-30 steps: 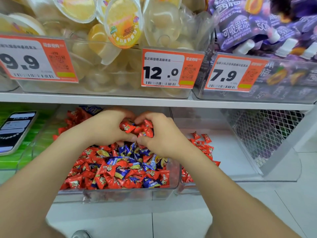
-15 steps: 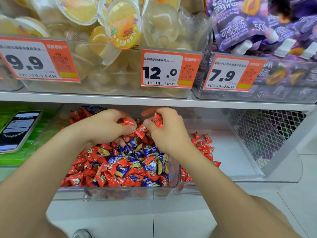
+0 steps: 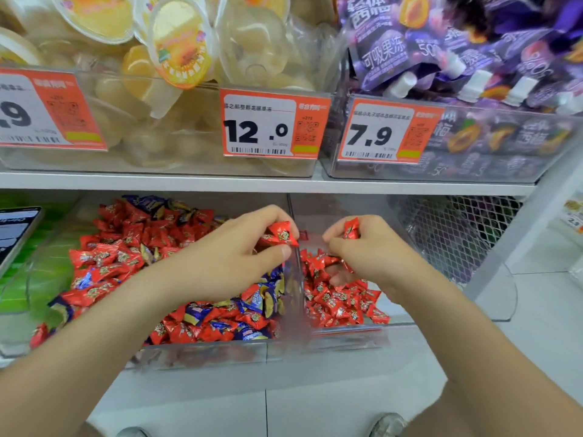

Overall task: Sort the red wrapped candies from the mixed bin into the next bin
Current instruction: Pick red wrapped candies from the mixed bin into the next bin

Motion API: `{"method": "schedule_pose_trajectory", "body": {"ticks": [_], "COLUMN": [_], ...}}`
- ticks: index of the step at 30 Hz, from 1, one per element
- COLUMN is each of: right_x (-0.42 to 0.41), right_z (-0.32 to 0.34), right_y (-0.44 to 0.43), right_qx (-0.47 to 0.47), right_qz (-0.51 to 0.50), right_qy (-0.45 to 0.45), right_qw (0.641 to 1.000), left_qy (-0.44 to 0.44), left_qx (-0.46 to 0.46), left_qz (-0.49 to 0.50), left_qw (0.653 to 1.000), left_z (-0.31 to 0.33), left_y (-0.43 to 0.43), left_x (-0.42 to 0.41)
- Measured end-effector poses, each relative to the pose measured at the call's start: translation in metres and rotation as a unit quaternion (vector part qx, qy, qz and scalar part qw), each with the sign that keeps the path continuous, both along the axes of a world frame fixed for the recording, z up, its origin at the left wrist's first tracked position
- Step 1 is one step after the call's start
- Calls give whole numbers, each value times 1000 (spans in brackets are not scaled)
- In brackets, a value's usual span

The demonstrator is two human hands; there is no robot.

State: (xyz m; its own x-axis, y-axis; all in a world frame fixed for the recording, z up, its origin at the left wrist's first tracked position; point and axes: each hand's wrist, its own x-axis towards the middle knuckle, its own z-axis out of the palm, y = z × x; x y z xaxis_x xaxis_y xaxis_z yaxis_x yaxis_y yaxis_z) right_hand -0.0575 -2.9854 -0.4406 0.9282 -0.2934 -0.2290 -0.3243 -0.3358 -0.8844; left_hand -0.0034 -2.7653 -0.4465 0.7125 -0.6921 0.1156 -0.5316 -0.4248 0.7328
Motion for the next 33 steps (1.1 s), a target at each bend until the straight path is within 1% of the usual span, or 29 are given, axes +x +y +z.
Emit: {"method": "schedule_pose_trajectory", "body": {"ticks": [2, 4, 7, 9, 11, 12, 15, 17, 19, 21, 22, 25, 27, 28, 30, 32, 33], "right_x": [-4, -5, -6, -8, -12, -13, -18, -20, -24, -27, -29, -29, -26, -23, -16, -8, -4], "right_z": [-4, -9, -12, -11, -8, -6, -5, -5, -4, -3, -1, -2, -5, -7, -8, -11, -13], "right_y": [-12, -21, -32, -40, -45, -46, -44, -41, -36, -26, -18, 8, 24, 30, 38, 44, 46], "right_qx": [29, 52, 80, 78, 33, -7, -138, -174, -199, -220, -229, -243, -232, -228, -249, -300, -337], "right_qz": [-1, -11, -19, -12, 9, 22, 40, 42, 62, 95, 110, 135, 152, 166, 208, 279, 319], "right_qy": [44, 62, 60, 64, 71, 64, -2, -39, -71, -109, -135, -244, -287, -296, -308, -289, -266], "right_qw": [999, 997, 995, 995, 997, 998, 990, 983, 976, 965, 958, 929, 917, 913, 895, 865, 845], "left_qy": [-64, -129, -162, -174, -175, -167, -118, -105, -128, -139, -130, -88, -55, -47, -62, -101, -115], "left_qx": [28, 60, 70, 61, 43, 39, 16, -40, -62, -27, 6, 118, 152, 166, 207, 254, 272], "left_qz": [-20, -27, -37, -30, -27, -31, -37, -5, 63, 106, 106, 35, -10, -20, -21, 9, 23], "left_qw": [997, 989, 984, 982, 983, 985, 992, 994, 988, 984, 986, 989, 987, 985, 976, 962, 955], "left_z": [2, -1, -7, -10, -12, -12, -14, -14, -13, -11, -12, -7, -4, -3, -7, -15, -17], "left_y": [-16, -33, -56, -68, -73, -73, -64, -54, -42, -27, -17, 7, 15, 17, 23, 28, 31], "left_x": [-6, -7, -4, -2, 0, 2, 6, 5, 2, 2, 3, 7, 8, 8, 9, 13, 14]}}
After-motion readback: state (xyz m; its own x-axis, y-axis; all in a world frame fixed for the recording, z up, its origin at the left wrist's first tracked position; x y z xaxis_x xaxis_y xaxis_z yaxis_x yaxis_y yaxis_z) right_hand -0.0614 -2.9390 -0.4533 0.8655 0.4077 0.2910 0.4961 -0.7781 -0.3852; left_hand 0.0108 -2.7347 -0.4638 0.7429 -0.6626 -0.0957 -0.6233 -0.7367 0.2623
